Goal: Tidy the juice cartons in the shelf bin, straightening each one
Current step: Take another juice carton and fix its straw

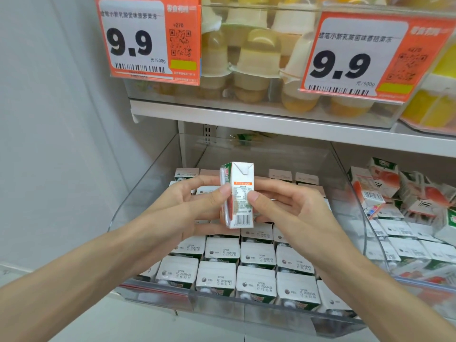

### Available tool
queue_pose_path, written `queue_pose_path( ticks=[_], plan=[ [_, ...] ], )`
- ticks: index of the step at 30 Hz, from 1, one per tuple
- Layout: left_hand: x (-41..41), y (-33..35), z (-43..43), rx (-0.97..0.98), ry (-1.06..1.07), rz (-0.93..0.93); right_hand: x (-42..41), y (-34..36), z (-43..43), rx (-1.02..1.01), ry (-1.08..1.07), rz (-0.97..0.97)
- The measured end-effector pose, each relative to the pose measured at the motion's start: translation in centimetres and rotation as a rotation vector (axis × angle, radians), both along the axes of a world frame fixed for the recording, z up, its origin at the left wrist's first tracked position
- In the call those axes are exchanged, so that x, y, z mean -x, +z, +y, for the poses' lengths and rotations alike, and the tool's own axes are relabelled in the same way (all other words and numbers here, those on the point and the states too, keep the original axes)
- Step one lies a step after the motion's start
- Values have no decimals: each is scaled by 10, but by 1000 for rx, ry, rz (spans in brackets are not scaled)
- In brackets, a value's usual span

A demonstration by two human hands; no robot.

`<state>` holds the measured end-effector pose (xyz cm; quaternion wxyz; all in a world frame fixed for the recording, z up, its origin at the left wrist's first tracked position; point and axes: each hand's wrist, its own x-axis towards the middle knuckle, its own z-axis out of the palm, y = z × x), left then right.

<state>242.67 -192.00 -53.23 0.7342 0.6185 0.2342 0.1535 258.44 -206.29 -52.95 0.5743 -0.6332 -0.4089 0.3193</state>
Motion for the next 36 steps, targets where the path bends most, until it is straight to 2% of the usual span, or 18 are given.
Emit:
queue_pose_path(
  ticks=[5,9,15,21,26,32,36],
  plan=[
    [-1,-2,0,-9,2,-21,-1,-1,-1,-29,-7,0],
    [0,-4,1,-61,-41,-47,-1,-2,-1,-10,-3,-101],
    [2,-3,2,-411,68,-60,0,-3,1,-48,14,-277],
    [4,-2,2,-452,68,-61,2,-5,2,-67,-31,-338],
    [1,-4,0,-343,87,-22,2,-5,1,-94,-90,-147],
    [-2,-3,-2,-175,106,-19,5,2,3,14,-143,60],
    [-1,-4,0,-170,82,-12,3,3,3,69,-155,156]
  ],
)
